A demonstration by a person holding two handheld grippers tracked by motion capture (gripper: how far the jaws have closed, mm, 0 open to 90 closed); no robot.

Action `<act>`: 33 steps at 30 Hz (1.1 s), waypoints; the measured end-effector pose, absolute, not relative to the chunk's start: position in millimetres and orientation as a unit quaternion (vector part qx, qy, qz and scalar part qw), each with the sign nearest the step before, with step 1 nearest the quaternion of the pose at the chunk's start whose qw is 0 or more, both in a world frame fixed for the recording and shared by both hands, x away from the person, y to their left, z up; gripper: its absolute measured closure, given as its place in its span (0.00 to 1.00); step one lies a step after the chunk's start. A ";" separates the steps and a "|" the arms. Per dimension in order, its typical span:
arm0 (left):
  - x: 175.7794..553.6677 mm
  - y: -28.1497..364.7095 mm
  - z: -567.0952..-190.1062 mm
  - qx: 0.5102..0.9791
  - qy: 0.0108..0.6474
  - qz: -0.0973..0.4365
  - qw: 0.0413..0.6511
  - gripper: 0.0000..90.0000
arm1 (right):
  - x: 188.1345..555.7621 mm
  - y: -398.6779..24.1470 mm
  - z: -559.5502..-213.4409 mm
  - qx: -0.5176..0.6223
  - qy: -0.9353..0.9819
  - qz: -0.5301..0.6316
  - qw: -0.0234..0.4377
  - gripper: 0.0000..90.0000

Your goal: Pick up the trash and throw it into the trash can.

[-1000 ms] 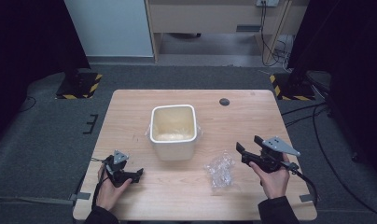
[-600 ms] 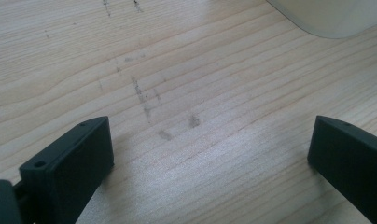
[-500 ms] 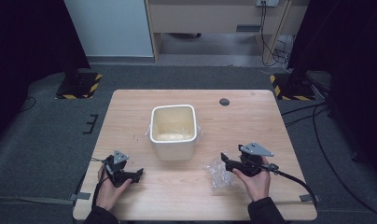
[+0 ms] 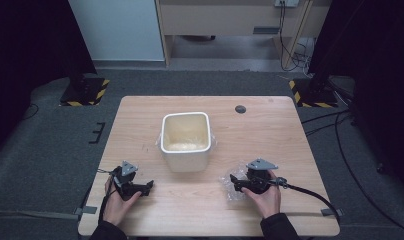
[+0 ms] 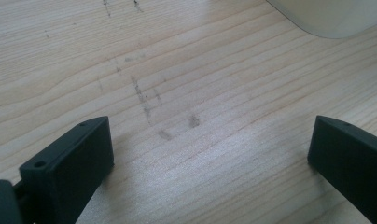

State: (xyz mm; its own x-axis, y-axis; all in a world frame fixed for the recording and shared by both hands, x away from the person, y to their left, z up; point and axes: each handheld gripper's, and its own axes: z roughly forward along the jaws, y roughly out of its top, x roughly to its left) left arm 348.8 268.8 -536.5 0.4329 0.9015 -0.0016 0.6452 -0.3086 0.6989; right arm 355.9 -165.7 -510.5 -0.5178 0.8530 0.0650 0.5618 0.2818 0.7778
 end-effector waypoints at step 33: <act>348.7 268.7 -536.5 0.784 0.493 0.201 0.320 0.00 | 347.7 -186.8 -475.4 0.431 0.755 0.439 0.225 0.76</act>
